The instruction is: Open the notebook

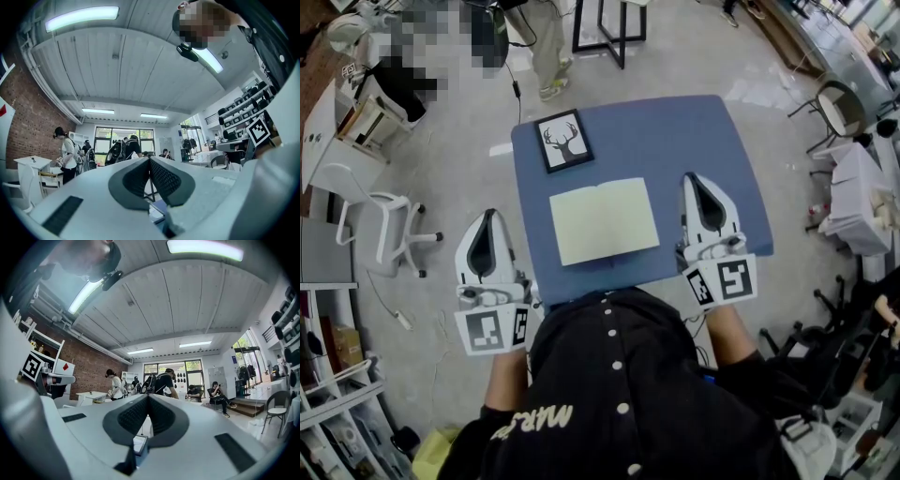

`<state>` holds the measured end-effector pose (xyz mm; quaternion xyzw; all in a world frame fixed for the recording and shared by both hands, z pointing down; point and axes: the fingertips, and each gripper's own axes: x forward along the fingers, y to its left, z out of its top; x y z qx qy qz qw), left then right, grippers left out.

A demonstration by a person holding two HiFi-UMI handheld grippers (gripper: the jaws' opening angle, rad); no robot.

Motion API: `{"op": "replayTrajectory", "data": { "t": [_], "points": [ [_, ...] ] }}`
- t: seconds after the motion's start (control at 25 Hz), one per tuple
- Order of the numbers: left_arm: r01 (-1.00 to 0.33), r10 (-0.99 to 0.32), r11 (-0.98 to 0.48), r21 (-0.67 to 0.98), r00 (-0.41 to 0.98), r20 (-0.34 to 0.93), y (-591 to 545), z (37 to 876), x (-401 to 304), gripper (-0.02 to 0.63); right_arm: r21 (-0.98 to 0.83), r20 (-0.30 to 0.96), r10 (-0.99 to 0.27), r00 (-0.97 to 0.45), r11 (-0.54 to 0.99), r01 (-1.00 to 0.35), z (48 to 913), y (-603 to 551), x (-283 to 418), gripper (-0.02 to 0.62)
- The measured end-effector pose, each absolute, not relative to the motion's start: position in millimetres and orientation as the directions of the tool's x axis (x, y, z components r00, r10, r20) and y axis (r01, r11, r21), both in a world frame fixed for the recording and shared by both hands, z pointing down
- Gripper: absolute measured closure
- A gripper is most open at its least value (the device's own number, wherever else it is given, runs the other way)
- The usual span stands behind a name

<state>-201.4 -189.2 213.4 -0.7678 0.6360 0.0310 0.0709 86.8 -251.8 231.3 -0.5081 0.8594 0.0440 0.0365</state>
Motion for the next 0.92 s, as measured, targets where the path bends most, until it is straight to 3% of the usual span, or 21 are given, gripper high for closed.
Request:
{"op": "replayTrajectory", "data": {
  "t": [0.92],
  "points": [
    [-0.978,-0.969,-0.196,-0.077,0.205,-0.135,-188.7,218.5,-193.5,0.603,0.022,-0.092,-0.862,-0.499,0.499,-0.866,239.8,-249.8,77.6,0.592]
  ]
}}
